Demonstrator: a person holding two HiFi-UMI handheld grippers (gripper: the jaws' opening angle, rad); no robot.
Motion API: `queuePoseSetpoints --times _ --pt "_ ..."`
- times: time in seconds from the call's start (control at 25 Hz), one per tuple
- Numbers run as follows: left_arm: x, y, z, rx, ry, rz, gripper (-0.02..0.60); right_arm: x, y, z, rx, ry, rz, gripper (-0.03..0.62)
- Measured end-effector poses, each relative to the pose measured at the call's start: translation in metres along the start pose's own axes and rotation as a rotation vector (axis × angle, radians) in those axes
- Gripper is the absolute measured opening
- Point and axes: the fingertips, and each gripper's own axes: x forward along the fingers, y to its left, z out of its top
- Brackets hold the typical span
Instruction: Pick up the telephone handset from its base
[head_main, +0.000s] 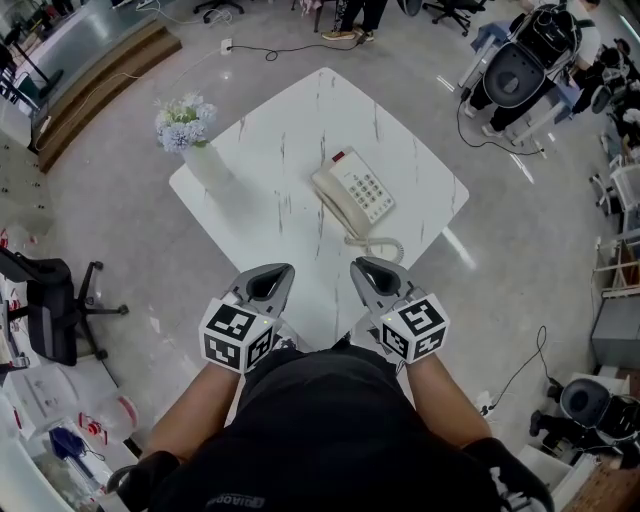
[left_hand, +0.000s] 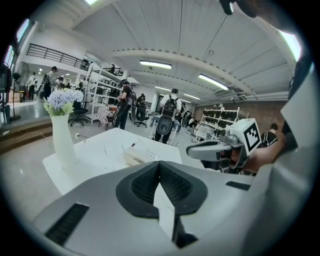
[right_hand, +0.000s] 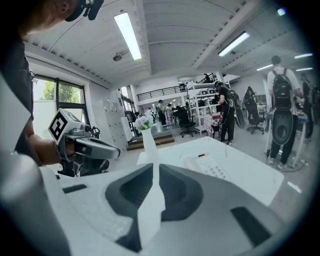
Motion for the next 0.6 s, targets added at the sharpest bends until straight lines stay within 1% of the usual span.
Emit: queuePoseSetpoints --times 0.2,0.44,0.6 --pt "0.0003 -0.0013 -0.0042 0.000 0.015 -0.008 0.002 0.0014 0.0033 -0.0034 -0.029 0.014 -0.002 0.073" --pt "-0.0012 -0.0013 -0.0054 0.007 0.017 -0.012 0.002 0.0017 0.0074 -0.0051 -0.049 0.016 0.003 0.104" --pt "-0.0010 -0.0025 -0.0054 0.009 0.017 -0.013 0.002 0.0011 0.0073 -0.0052 -0.063 0.018 -0.001 0.143"
